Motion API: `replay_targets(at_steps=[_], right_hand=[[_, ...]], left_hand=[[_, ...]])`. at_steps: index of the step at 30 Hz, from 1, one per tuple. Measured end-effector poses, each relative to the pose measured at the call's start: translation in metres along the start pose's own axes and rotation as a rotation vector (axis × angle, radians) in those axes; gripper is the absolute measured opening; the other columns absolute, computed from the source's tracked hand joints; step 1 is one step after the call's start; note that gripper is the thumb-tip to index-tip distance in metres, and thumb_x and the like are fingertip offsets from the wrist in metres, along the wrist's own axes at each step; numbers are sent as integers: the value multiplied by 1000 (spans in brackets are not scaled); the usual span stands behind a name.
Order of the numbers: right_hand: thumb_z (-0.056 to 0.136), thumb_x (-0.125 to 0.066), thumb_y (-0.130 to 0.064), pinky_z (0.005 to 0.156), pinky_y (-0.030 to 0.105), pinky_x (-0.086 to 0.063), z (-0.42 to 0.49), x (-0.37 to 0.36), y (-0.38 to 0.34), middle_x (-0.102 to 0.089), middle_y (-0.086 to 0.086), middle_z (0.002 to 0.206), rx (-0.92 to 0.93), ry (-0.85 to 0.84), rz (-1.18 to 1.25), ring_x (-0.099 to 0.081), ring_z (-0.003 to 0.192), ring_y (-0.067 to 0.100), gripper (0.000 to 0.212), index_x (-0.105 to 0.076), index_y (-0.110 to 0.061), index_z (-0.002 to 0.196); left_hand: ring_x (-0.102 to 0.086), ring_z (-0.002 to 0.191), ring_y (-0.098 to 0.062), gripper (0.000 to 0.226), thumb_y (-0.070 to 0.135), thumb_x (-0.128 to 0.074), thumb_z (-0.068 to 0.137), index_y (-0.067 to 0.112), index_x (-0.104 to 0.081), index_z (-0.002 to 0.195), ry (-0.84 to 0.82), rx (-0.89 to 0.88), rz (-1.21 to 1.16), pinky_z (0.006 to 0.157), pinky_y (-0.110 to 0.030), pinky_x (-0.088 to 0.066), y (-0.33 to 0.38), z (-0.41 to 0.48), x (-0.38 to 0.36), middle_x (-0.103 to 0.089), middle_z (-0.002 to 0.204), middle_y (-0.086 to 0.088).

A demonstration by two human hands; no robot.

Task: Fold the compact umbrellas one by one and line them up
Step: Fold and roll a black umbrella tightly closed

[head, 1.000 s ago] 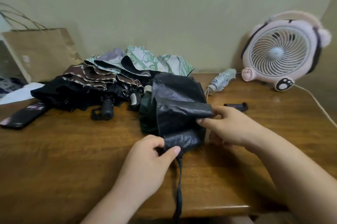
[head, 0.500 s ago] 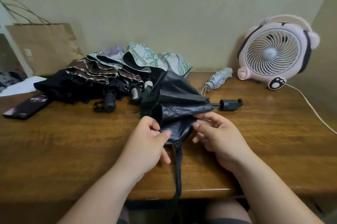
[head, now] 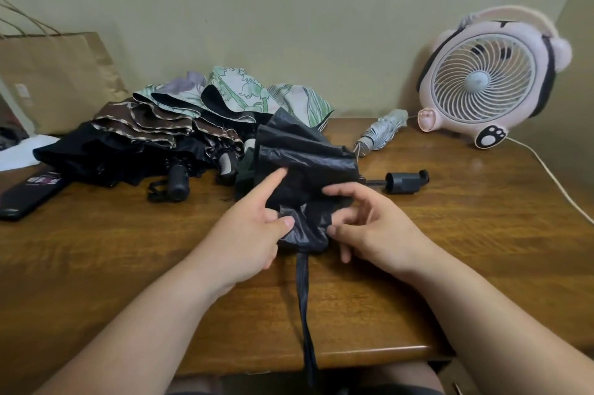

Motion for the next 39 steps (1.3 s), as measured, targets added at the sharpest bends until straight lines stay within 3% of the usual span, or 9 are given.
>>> replay_targets(at_steps=[2, 6, 11, 16, 26, 28, 31, 34, 39], right_hand=[[91, -69, 5, 50, 20, -44, -4, 6, 2, -66, 9, 75, -6, 12, 28, -55, 54, 23, 49, -56, -19, 131], [87, -72, 5, 49, 23, -43, -18, 18, 7, -61, 10, 76, -25, 27, 103, -48, 56, 25, 44, -60, -15, 125], [86, -74, 2, 50, 20, -45, -31, 26, 14, -65, 11, 83, -83, 56, 61, -55, 61, 18, 39, -63, -17, 119], [87, -74, 1, 42, 26, -43, -30, 20, 21, -70, 14, 96, -150, 190, 111, -65, 64, 23, 40, -61, -19, 118], [89, -68, 4, 44, 29, -47, -42, 11, 18, -76, 11, 101, -159, 209, 291, -72, 73, 32, 48, -58, -24, 126], [90, -68, 5, 45, 29, -47, -41, 12, 15, -76, 7, 105, -95, 246, 244, -73, 75, 31, 49, -57, -24, 127], [92, -67, 3, 43, 26, -46, -36, 6, 13, -77, 9, 102, -91, 165, 176, -73, 72, 32, 48, -55, -28, 127], [94, -66, -1, 42, 29, -44, -32, 7, 13, -71, 21, 90, -138, 162, 83, -69, 61, 29, 42, -57, -28, 125], [96, -67, -9, 40, 25, -39, -29, 14, 17, -63, 2, 56, -190, 174, -155, -53, 42, 15, 21, -66, -28, 107]], left_hand=[[-40, 49, -18, 74, 14, -56, 105, 60, -23, 152, -14, 4, -19, 50, -34, -36, 0, 2, 3, -65, 96, -31], [-41, 50, -19, 74, 14, -54, 105, 58, -20, 153, 4, -19, -17, 52, -34, -37, -4, -8, 7, -71, 74, -6], [-43, 49, -19, 86, 10, -56, 104, 63, -10, 152, -32, -3, -19, 55, -38, -40, -10, -17, 1, -67, 73, -15], [-47, 44, -16, 86, 3, -55, 102, 66, -20, 149, -35, -4, -46, 50, -28, -44, -11, -18, -2, -77, 94, -2], [-42, 41, -16, 91, 18, -66, 98, 65, -8, 151, 60, 13, -100, 43, -29, -39, -6, -22, 2, -64, 79, -33], [-42, 42, -13, 97, 12, -69, 94, 61, -9, 153, 32, -5, -136, 43, -28, -36, -1, -22, -2, -67, 71, -20], [-61, 50, -5, 102, -3, -70, 90, 53, -13, 153, -35, -22, -170, 50, -17, -49, 4, -23, -7, -80, 96, -3], [-77, 79, -16, 105, 13, -76, 91, 64, -6, 151, 13, 20, 113, 80, -44, -63, -4, -25, -2, -79, 100, 13], [-67, 62, -1, 81, 43, -78, 86, 59, -17, 138, 75, 73, 517, 51, -25, -53, -5, -33, 2, -73, 78, 16]])
Point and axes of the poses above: each hand's wrist, its own z-axis towards the middle knuckle, its own x-axis out of the back of the hand, y = z × x, the point moved 5 cm from there along z, towards the middle knuckle
